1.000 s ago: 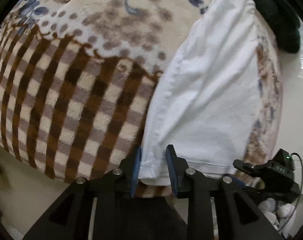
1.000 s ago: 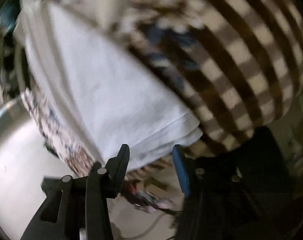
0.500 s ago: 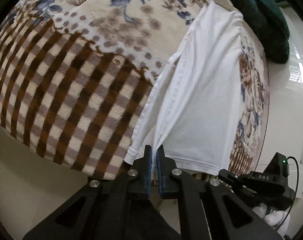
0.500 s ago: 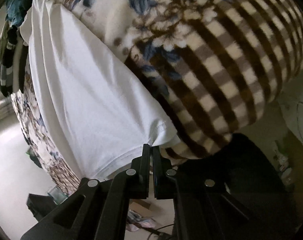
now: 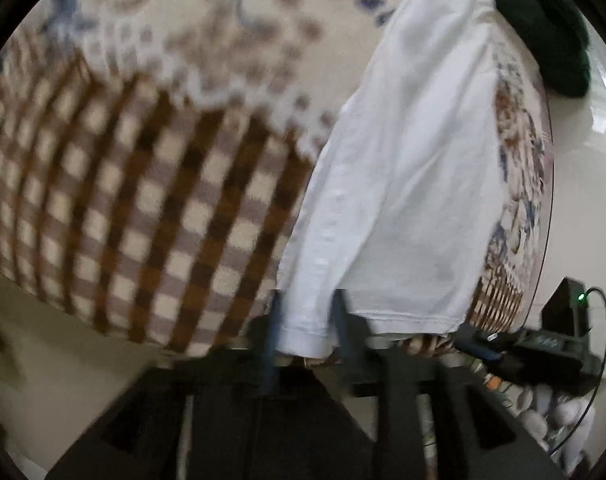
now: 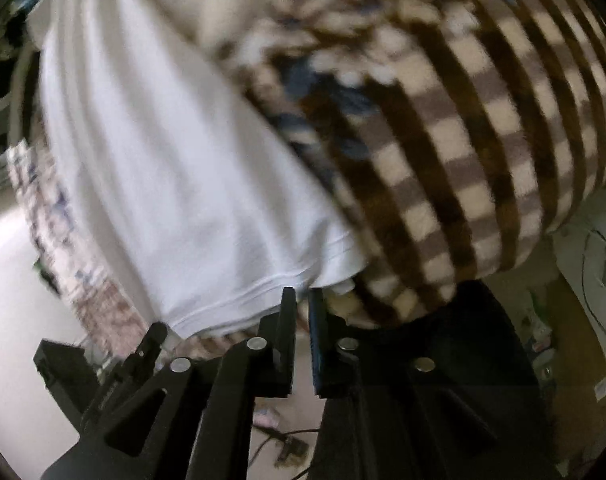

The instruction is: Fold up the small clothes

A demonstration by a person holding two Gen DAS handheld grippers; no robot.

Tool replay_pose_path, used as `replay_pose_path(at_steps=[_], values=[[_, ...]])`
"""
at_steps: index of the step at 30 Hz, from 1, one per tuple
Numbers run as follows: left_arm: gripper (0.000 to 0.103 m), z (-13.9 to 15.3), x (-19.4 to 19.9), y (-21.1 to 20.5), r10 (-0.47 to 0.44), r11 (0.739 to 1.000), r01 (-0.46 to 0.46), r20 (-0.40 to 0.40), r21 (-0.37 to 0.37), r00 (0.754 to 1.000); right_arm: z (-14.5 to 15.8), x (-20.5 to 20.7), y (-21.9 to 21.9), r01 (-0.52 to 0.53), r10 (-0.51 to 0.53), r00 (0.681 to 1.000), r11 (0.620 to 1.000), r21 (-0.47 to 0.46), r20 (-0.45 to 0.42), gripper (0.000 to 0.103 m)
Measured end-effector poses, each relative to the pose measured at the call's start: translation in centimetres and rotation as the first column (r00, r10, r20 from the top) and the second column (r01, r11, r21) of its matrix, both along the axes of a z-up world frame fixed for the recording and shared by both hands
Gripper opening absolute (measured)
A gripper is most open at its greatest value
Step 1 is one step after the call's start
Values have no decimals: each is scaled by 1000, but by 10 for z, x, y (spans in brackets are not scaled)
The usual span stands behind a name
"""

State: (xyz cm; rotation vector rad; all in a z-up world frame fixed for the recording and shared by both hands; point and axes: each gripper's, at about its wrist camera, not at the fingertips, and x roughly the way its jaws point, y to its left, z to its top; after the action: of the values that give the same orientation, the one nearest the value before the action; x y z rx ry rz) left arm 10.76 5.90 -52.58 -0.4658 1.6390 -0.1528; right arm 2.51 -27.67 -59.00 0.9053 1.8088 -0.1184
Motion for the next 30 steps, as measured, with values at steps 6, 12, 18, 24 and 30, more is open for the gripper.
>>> replay_pose_path(at_steps=[6, 12, 18, 24, 30], values=[[55, -13, 19, -4, -23, 1000, 24, 39, -4, 999, 26, 15, -25, -28, 37, 994, 995, -95, 98, 50], [2, -51, -1, -27, -33, 999, 33, -10, 16, 999, -15, 13, -33, 15, -13, 998, 1000, -21, 54, 43], [2, -46, -6, -23, -15, 1000, 16, -21, 23, 1000, -14, 6, -18, -66, 71, 997, 992, -111, 39, 2], [12, -25, 22, -5, -66, 997, 68, -76, 21, 995, -21, 29, -10, -80, 80, 997, 997, -14, -23, 21], [46, 51, 105, 1, -46, 999, 48, 166, -10, 985, 52, 79, -37, -48, 52, 988, 998, -31, 143, 54]])
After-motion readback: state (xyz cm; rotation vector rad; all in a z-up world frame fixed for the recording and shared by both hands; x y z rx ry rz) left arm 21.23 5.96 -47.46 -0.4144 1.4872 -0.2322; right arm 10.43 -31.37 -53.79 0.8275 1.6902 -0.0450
